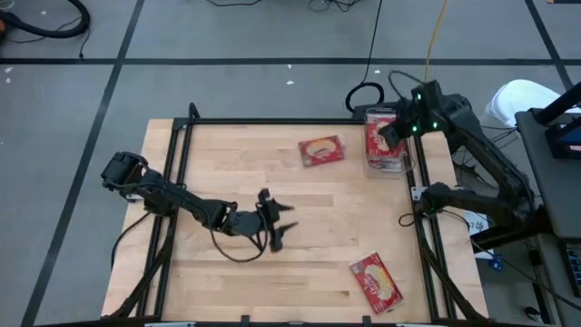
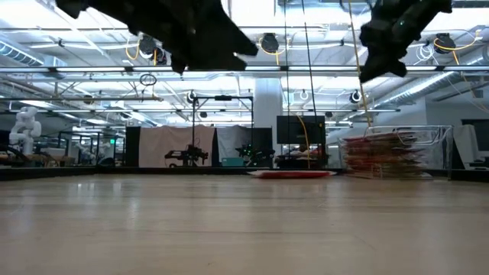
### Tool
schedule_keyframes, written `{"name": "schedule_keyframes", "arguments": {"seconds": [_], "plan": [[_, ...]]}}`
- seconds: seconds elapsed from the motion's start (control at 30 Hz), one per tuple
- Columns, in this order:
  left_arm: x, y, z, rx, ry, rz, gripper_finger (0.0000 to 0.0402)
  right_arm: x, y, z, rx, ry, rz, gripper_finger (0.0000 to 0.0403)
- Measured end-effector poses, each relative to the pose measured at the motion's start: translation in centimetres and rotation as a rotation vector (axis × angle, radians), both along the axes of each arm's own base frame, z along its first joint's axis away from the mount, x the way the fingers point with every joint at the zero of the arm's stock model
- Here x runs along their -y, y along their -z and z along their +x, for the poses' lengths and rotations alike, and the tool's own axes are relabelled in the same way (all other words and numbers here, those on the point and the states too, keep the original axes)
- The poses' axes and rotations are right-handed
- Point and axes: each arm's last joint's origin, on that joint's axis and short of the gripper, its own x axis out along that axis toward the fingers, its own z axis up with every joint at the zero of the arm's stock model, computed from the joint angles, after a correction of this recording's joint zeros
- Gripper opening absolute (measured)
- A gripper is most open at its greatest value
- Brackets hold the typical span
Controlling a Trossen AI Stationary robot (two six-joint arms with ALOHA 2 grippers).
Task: Sort popcorn bags into baskets
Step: Put the red popcorn bag into the transparent bin
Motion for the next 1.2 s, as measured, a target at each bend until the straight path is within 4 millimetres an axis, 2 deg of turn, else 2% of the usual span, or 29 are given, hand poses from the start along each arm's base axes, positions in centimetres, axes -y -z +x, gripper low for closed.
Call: {"name": "schedule_keyframes", "arguments": {"seconds": [0.1,0.2,0.33,0.43,0.5,0.6,0.83,1.07,1.2], "plan": [[-1.6,0.0,0.4,0.000,-0.066,0.032,0.0227,-2.3,0.4,1.4,0.099,-0.044,-0.054,0.0054],[-4.0,-0.1,1.0,0.002,-0.138,0.034,0.0227,-4.3,2.0,3.1,0.162,-0.075,-0.122,0.0054],[-7.5,-0.1,1.4,0.013,-0.258,0.001,0.0227,-6.6,6.0,6.0,0.209,-0.113,-0.207,0.0054],[-9.3,-0.1,1.5,0.015,-0.313,-0.003,0.0227,-7.7,9.1,8.5,0.203,-0.105,-0.267,0.0054],[-10.3,-0.1,1.5,0.014,-0.336,-0.005,0.0227,-8.0,10.5,10.1,0.187,-0.108,-0.291,0.0054],[-11.3,0.0,1.6,0.013,-0.338,-0.018,0.0227,-7.5,12.2,12.7,0.148,-0.108,-0.311,0.0054],[-12.6,0.0,1.5,0.006,-0.343,-0.020,0.0227,-4.1,16.9,18.0,-0.030,-0.102,-0.276,0.0054],[-12.6,0.3,1.4,-0.025,-0.337,-0.030,0.0227,-1.4,20.5,21.1,-0.165,-0.113,-0.256,0.0054],[-11.9,0.5,1.4,-0.049,-0.319,-0.032,0.0227,-1.1,21.1,21.9,-0.189,-0.118,-0.213,0.0054]]}}
